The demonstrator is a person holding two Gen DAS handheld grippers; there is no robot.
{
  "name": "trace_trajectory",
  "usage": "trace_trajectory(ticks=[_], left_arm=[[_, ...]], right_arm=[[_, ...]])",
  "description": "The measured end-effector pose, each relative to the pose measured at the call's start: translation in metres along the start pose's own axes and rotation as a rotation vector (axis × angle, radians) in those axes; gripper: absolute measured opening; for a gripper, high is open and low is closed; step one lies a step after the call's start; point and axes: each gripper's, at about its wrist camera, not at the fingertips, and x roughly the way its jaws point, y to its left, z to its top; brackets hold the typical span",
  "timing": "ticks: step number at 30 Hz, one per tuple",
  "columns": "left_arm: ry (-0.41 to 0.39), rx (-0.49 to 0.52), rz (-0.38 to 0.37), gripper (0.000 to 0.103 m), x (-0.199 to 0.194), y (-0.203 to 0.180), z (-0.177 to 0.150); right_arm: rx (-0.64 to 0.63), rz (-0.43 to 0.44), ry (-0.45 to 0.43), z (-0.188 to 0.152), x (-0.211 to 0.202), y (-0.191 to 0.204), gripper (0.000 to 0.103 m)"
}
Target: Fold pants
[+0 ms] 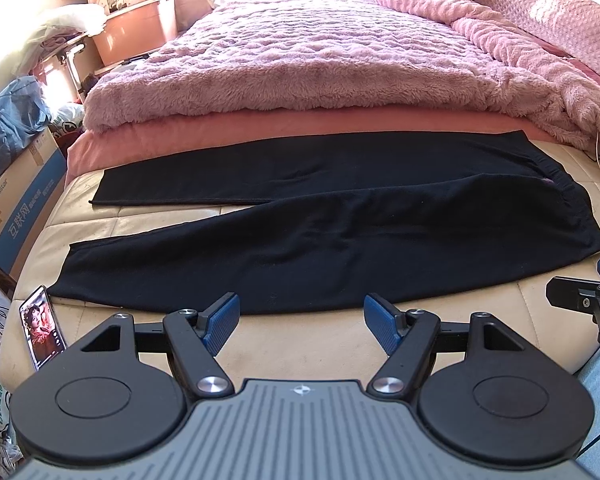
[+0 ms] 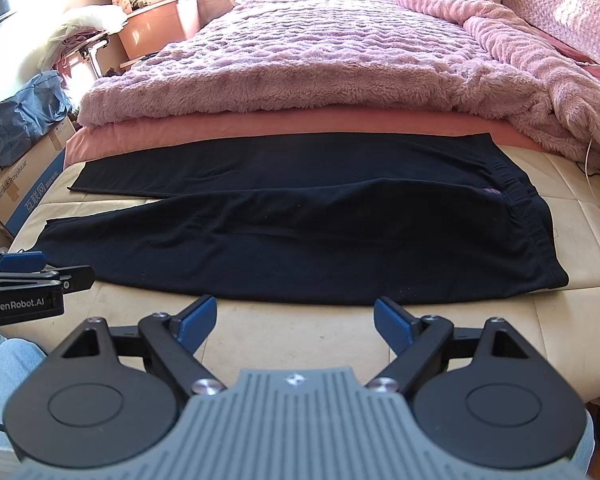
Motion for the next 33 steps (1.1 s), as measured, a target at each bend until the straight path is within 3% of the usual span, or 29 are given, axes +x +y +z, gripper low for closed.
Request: trace_trajectory(ticks=[25,29,33], left_arm=[[-0.012,0.017,-0.021,0.083,0.000,0.002,0.001],[-0.036,0.051,-0.036,0.081,0.013,0.008,0.000],[-0.063,0.132,-0.056,0.074,0.033,0.018,-0.001]], right_arm=[[0.020,0.014,0.005,0.003,0.004,-0.004,0.082],[0.071,0.039,-0.036,-0.002,0.011,-0.020,0.082],[0.058,-0.006,-0.094,-0.001,0.022,-0.048,0.082]])
